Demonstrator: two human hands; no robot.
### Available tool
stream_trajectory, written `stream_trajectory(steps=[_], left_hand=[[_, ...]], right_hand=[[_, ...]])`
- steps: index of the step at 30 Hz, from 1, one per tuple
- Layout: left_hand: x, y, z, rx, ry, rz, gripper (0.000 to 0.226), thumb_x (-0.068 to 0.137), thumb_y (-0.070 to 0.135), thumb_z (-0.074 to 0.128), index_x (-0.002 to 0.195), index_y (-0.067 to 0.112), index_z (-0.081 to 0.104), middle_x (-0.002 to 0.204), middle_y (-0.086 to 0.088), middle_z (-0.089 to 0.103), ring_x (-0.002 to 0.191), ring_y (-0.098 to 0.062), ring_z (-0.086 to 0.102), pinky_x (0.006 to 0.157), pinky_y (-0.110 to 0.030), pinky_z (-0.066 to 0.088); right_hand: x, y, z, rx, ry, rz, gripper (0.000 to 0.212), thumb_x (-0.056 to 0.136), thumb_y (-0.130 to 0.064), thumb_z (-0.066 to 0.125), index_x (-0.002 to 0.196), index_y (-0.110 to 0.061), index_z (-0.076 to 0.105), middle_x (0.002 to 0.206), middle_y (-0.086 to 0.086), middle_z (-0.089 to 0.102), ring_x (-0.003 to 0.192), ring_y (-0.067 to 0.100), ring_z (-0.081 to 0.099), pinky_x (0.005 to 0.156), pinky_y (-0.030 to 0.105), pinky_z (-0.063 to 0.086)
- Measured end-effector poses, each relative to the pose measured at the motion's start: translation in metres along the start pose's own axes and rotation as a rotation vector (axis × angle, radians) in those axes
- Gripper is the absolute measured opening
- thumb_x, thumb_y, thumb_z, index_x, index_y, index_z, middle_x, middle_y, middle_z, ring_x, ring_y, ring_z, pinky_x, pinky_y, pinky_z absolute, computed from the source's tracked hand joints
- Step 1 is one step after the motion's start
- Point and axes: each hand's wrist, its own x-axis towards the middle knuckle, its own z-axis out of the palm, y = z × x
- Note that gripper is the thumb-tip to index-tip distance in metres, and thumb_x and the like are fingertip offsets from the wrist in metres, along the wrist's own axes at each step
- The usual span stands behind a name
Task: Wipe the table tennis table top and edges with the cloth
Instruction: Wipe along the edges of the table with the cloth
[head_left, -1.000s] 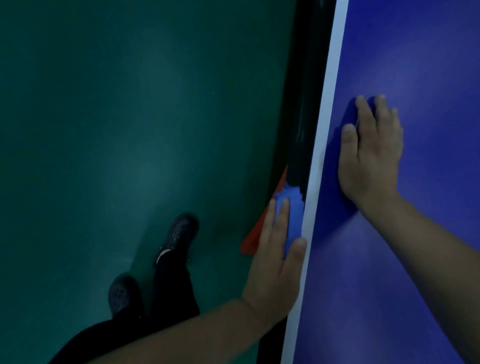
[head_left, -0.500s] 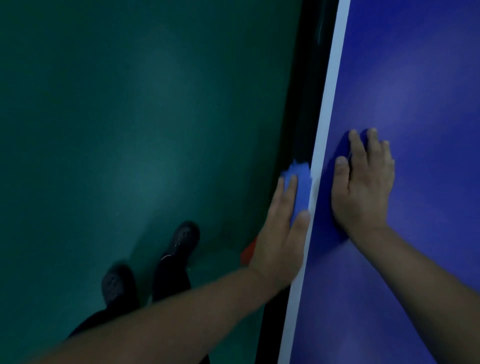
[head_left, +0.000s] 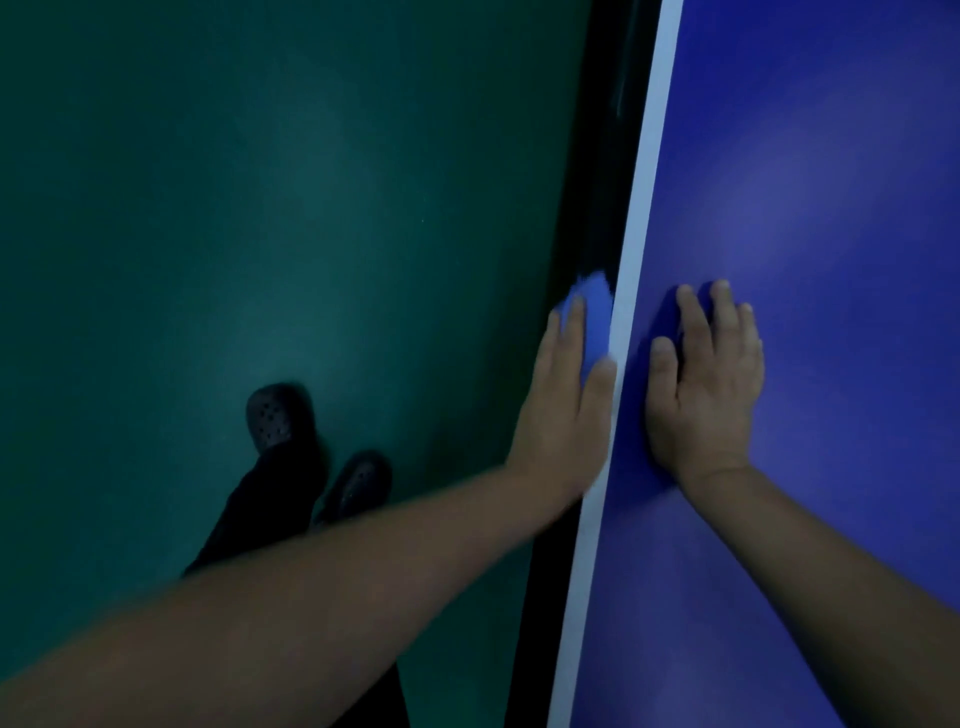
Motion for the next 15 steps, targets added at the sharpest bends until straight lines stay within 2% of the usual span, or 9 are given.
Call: stream_trajectory(steps=[2, 4, 6, 9, 12, 15], left_hand=[[-0.06, -0.016, 0.001, -0.03, -0.043, -0.019, 0.057, 0.109, 0.036, 0.032, 0.156, 0.041, -0.001, 0.167, 0.022, -0.001, 0.152, 0.003, -0.002, 0.122, -0.014, 0.002], [-0.086, -0.021, 0.002, -0.05, -0.07, -0.062, 0.056, 0.108, 0.041, 0.031, 0.151, 0.049, -0.003, 0.165, 0.027, -0.003, 0.152, 0.004, -0.004, 0.122, -0.014, 0.003], [-0.064, -0.016, 0.0, -0.021, -0.069, -0.099, 0.056, 0.106, 0.044, 0.031, 0.151, 0.048, -0.002, 0.168, 0.019, -0.002, 0.152, 0.003, -0.004, 0.118, -0.009, 0.001], [0.014, -0.001, -0.006, 0.021, -0.054, -0.032, 0.062, 0.106, 0.039, 0.033, 0.16, 0.03, 0.004, 0.17, 0.004, 0.003, 0.154, -0.004, -0.001, 0.109, 0.002, -0.002], [0.082, 0.02, -0.011, 0.029, -0.047, 0.006, 0.061, 0.109, 0.031, 0.037, 0.161, 0.024, 0.007, 0.17, 0.0, 0.005, 0.154, -0.008, 0.001, 0.096, 0.01, -0.003], [0.067, 0.019, -0.013, 0.036, -0.075, 0.025, 0.063, 0.109, 0.033, 0.036, 0.162, 0.026, 0.004, 0.17, 0.003, 0.001, 0.154, -0.006, -0.002, 0.1, 0.008, -0.003]], right_hand=[[-0.001, 0.0, 0.001, 0.0, 0.005, -0.001, 0.059, 0.104, -0.045, 0.026, 0.156, -0.019, 0.033, 0.166, 0.008, 0.022, 0.153, 0.035, 0.014, 0.122, 0.057, 0.015], [-0.002, 0.0, 0.0, 0.007, -0.002, -0.001, 0.058, 0.104, -0.044, 0.027, 0.156, -0.019, 0.034, 0.166, 0.007, 0.021, 0.153, 0.034, 0.013, 0.122, 0.057, 0.015], [-0.001, -0.001, -0.001, 0.007, -0.019, 0.002, 0.058, 0.105, -0.044, 0.026, 0.156, -0.019, 0.033, 0.167, 0.007, 0.02, 0.154, 0.033, 0.012, 0.122, 0.057, 0.014], [0.0, -0.004, -0.003, 0.002, -0.035, 0.018, 0.058, 0.104, -0.044, 0.026, 0.156, -0.019, 0.033, 0.167, 0.008, 0.02, 0.154, 0.033, 0.012, 0.123, 0.055, 0.013], [0.0, -0.003, -0.006, 0.007, -0.037, -0.002, 0.057, 0.104, -0.042, 0.03, 0.154, -0.016, 0.038, 0.165, 0.011, 0.025, 0.152, 0.035, 0.016, 0.122, 0.053, 0.015], [0.01, -0.004, -0.01, 0.063, 0.008, -0.004, 0.052, 0.101, -0.038, 0.038, 0.143, -0.011, 0.052, 0.154, 0.016, 0.039, 0.143, 0.034, 0.03, 0.119, 0.052, 0.024]])
